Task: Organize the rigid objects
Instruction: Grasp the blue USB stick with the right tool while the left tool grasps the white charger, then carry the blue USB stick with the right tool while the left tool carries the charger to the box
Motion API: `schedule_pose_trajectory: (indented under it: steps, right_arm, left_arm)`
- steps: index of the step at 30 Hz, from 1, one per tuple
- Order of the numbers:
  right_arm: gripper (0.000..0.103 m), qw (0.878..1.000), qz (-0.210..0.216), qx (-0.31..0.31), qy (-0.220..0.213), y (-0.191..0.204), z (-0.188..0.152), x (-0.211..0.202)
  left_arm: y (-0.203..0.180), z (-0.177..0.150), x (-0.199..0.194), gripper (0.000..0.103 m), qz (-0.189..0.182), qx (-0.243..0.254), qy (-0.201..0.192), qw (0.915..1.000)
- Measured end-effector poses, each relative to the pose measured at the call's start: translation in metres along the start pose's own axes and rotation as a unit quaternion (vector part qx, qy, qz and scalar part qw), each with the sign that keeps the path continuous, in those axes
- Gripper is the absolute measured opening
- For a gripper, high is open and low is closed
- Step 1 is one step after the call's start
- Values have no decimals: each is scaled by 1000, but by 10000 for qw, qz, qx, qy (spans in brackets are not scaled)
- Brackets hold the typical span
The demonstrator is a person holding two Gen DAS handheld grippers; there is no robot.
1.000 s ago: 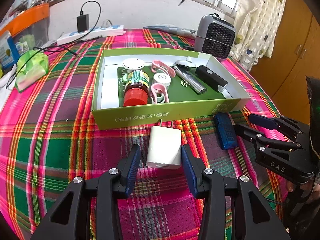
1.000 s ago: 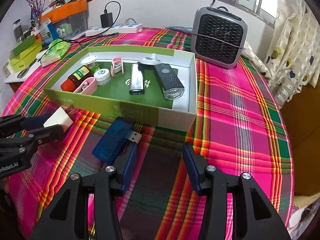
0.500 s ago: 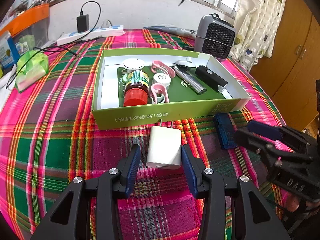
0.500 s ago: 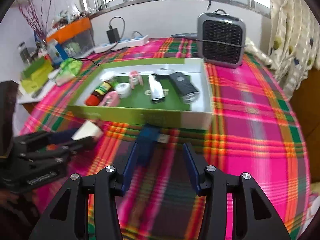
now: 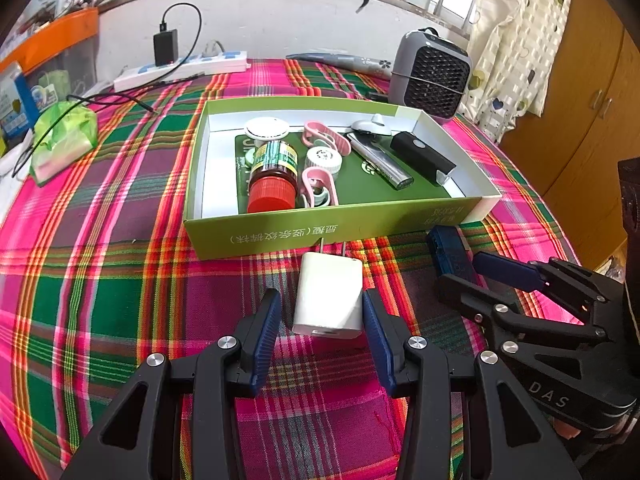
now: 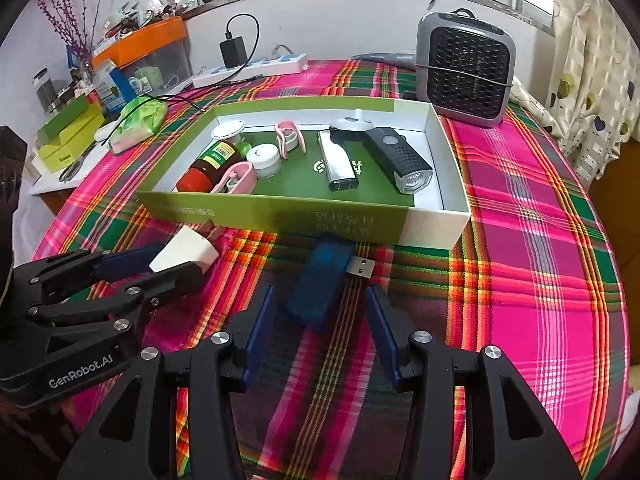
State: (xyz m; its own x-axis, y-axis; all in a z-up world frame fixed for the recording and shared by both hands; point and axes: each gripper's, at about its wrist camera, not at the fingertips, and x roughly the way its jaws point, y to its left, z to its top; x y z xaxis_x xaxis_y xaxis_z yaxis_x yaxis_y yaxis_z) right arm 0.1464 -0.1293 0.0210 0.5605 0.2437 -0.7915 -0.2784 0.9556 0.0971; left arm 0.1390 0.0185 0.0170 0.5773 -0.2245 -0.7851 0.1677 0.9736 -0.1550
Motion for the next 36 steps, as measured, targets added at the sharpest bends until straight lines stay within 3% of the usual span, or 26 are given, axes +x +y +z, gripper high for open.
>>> schedule_pose_trajectory:
  steps: [9, 17, 22, 36]
  right_arm:
    - [47, 10000, -45, 86, -24, 0, 1, 5]
    - [35, 9997, -191, 90, -110, -1, -1, 5]
    - [25, 9995, -198, 210, -131, -7, -1, 3]
    - [24, 9995, -196, 188, -139, -7, -4, 2]
  left_arm:
    - [1, 1, 1, 41, 16, -27, -38, 10000]
    - [-1, 0, 1, 41, 87, -29, -80, 9999]
    - [-3, -1, 1, 33, 97, -30, -106, 9999]
    - [-3, -2, -1, 33, 124, -38, -116, 9998]
